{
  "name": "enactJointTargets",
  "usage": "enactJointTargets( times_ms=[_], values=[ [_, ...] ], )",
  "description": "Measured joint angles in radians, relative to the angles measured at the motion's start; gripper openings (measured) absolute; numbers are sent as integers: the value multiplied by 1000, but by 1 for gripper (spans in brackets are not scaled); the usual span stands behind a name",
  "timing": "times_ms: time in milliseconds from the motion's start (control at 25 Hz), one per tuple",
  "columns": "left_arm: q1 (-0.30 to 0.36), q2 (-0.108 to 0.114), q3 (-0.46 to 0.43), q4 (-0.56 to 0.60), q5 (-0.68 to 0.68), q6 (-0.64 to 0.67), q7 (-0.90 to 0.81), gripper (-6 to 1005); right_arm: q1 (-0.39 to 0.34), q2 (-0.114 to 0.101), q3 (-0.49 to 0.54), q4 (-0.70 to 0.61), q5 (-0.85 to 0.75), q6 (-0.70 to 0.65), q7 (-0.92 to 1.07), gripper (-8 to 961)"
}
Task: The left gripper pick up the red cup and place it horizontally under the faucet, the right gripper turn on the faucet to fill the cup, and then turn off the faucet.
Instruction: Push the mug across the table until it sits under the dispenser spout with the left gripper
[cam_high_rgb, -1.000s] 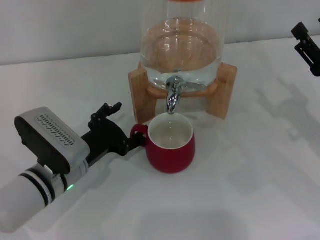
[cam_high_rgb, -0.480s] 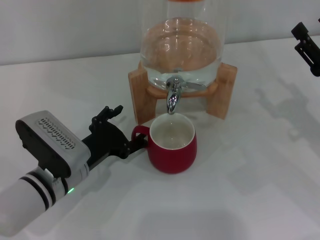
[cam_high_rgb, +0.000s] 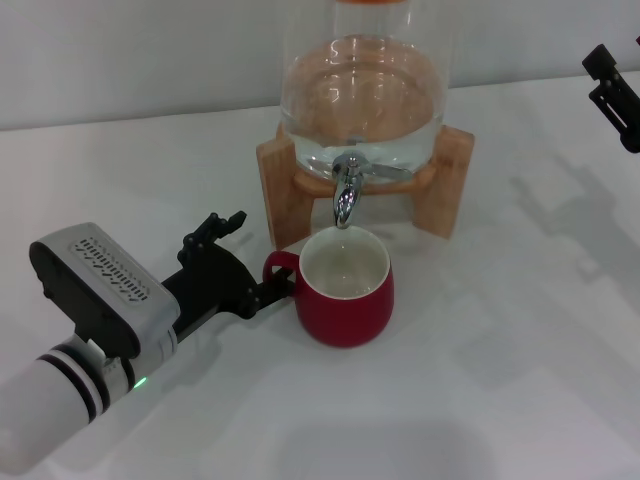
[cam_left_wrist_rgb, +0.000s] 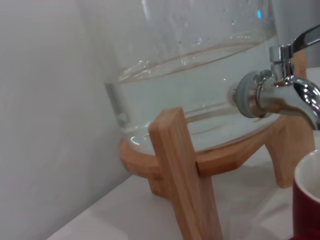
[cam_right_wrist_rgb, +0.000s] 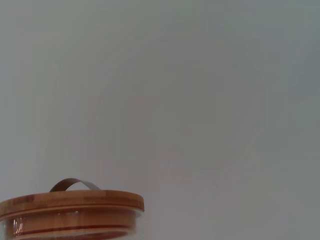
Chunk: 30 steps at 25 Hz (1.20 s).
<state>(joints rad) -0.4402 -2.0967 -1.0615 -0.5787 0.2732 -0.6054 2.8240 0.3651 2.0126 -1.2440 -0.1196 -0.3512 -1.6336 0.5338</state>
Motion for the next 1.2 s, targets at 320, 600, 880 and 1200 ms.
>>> enactJointTargets(
  times_ms=[320, 600, 880, 1200],
  values=[
    [2, 1, -5, 2, 1, -6, 0, 875, 1, 0, 0, 0, 0, 0, 0, 777],
    [4, 1, -5, 8, 1, -14, 0, 875, 2, 0, 0, 0, 0, 0, 0, 778],
    [6, 1, 0, 11, 4, -15, 0, 875, 2, 0, -2, 0, 0, 0, 0, 777],
    [13, 1, 2, 5, 7, -16, 0, 875, 1, 0, -3, 0, 0, 2, 0, 778]
  ],
)
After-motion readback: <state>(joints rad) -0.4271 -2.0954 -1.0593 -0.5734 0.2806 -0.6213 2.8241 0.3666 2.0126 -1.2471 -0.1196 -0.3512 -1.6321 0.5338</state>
